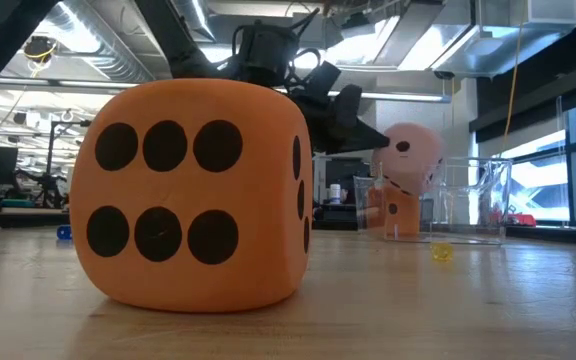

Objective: Pick & Place Dice
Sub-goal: Put the large pink die into the transparent bin, then put the right small blue die into the transparent bin

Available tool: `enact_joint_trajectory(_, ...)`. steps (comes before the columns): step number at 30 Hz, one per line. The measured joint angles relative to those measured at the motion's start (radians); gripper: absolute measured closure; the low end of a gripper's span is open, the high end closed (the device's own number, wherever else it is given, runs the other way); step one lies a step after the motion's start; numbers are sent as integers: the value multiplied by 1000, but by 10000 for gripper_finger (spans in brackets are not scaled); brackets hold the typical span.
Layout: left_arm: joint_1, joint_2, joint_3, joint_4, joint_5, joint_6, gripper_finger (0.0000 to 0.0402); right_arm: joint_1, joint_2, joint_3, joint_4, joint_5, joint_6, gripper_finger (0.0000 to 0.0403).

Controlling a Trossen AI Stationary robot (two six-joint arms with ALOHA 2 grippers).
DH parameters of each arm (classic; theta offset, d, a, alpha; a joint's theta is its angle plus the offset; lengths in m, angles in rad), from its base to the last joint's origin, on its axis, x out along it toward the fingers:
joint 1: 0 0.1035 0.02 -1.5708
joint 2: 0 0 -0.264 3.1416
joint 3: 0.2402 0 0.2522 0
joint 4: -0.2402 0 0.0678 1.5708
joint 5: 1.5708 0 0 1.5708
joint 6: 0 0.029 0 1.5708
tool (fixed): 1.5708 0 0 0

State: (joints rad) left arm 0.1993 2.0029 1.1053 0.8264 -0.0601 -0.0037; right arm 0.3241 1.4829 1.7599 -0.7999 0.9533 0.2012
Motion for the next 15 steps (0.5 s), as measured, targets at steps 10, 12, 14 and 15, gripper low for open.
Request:
enact_joint_trajectory(10, -1, 0, 0, -4, 0, -11, 316, 0, 2, 0, 0, -4, 3, 213)
enact_joint_trajectory(12, -1, 0, 0, -8, 1, -10, 308, 0, 2, 0, 0, -4, 3, 213)
enact_joint_trajectory(14, -1, 0, 0, -8, 2, -10, 301, 0, 2, 0, 0, -4, 3, 213)
enact_joint_trajectory(15, -1, 0, 0, -9, 2, -10, 297, 0, 2, 0, 0, -4, 3, 213)
